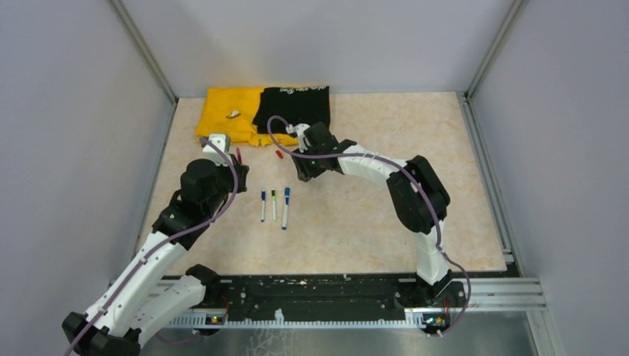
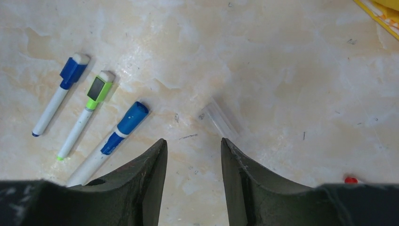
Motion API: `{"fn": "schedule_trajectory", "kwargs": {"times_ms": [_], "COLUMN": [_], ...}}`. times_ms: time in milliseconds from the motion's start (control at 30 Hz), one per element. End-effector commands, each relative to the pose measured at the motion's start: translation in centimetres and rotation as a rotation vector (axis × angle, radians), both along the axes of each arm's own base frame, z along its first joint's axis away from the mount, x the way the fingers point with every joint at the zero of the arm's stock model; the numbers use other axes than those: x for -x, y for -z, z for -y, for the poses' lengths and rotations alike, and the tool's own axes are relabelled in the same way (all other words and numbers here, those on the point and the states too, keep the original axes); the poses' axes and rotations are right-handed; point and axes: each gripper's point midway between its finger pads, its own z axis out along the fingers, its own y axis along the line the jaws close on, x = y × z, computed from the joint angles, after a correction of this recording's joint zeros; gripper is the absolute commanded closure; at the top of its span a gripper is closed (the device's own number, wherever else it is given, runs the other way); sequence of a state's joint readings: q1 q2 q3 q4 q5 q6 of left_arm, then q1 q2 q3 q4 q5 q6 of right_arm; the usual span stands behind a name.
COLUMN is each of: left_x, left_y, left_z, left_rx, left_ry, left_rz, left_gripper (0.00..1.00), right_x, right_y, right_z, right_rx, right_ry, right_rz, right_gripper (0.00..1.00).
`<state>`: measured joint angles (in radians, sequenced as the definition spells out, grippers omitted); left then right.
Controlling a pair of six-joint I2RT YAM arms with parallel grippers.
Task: Insert the pens into the pen caps
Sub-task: Adjust the pen cap at the center of the board.
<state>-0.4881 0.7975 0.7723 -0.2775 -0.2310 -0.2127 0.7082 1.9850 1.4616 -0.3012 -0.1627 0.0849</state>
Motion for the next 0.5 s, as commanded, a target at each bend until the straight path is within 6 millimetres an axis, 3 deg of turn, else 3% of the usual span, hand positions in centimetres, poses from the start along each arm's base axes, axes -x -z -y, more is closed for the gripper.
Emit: {"fn": "schedule_trajectory", "kwargs": {"times_ms": [0, 467], "left_x": [0.3, 0.2], "left_y": [-0.2, 0.1], "left_z": [-1.1, -0.9], "left_rx": [-0.003, 0.004], "left_ry": [-0.044, -0.043], "left_rz": [0.012, -0.002], "left_gripper": [1.00, 1.00], "right_x": [-1.5, -2.6], "right_y": [-0.4, 1.9], "right_z": [-0.5, -0.7], "right_rx": [0.029, 0.138], "right_ry": [-0.056, -0.159], "right_rz": [0.039, 0.051], "right_gripper": [0.55, 0.56]}}
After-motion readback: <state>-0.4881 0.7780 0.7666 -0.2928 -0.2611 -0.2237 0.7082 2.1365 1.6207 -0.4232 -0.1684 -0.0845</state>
